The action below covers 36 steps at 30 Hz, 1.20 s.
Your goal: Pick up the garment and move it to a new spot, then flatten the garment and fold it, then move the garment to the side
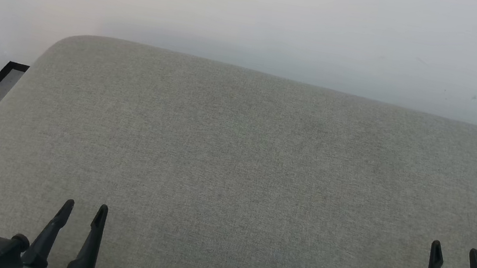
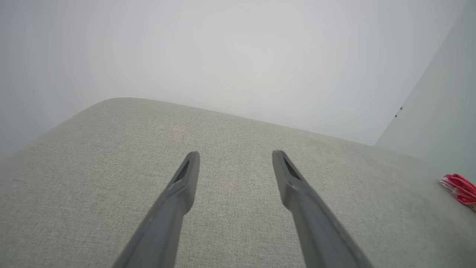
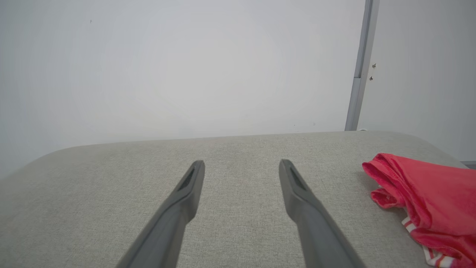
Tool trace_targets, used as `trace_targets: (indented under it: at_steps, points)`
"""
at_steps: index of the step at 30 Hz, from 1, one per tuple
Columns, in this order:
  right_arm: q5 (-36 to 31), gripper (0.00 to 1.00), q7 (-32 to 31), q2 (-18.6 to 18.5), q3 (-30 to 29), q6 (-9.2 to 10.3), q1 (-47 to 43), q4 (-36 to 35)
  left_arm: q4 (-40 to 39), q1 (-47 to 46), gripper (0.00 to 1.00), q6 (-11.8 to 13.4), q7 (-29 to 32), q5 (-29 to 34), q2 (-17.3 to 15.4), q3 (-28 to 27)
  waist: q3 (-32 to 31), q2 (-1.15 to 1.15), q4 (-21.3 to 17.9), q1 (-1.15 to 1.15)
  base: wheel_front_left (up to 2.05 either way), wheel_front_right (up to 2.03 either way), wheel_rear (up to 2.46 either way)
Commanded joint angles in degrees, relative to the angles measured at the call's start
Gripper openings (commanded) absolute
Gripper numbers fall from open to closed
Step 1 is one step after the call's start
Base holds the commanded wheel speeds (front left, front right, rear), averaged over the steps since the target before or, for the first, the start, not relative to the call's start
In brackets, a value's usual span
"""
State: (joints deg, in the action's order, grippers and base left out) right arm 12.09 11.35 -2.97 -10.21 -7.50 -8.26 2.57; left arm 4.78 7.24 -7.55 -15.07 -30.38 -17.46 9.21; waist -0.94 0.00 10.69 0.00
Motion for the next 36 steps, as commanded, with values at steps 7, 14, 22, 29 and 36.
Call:
trace_targets:
  at_steps: [7, 14, 22, 29, 36]
  points:
    - [0.54, 0.0, 0.0, 0.15, 0.31, 0.0, -0.06, 1.11, 0.54, 0.05, 0.0, -0.01, 0.02, 0.08, 0.8, -0.25, 0.15, 0.0, -0.21, 0.0, 0.0, 0.0, 0.0]
    - [5.33, 0.0, -1.39, 0.49, 0.28, 0.0, 0.65, 3.45, 2.32, -0.39, 0.0, 0.05, 1.27, -3.95, 2.38, -0.5, 0.19, 0.0, -0.58, 0.0, 0.0, 0.0, 0.0]
    - [12.73, 0.0, -2.91, 0.44, 0.74, 0.0, 1.94, 4.06, 3.07, -1.77, 0.0, 0.04, 3.02, -9.95, 3.3, -1.69, 0.24, 0.0, -1.17, 0.0, 0.0, 0.0, 0.0]
    - [19.52, 0.0, -4.32, 0.39, 1.12, 0.0, 3.18, 4.7, 3.81, -3.04, 0.0, 0.03, 4.62, -15.46, 4.18, -2.8, 0.3, 0.0, -1.75, 0.0, 0.0, 0.0, 0.0]
    - [25.76, 0.0, -5.72, 0.34, 1.41, 0.0, 4.37, 5.36, 4.42, -4.2, 0.0, 0.03, 6.15, -20.45, 5.04, -3.86, 0.35, 0.0, -2.34, 0.0, 0.0, 0.0, 0.0]
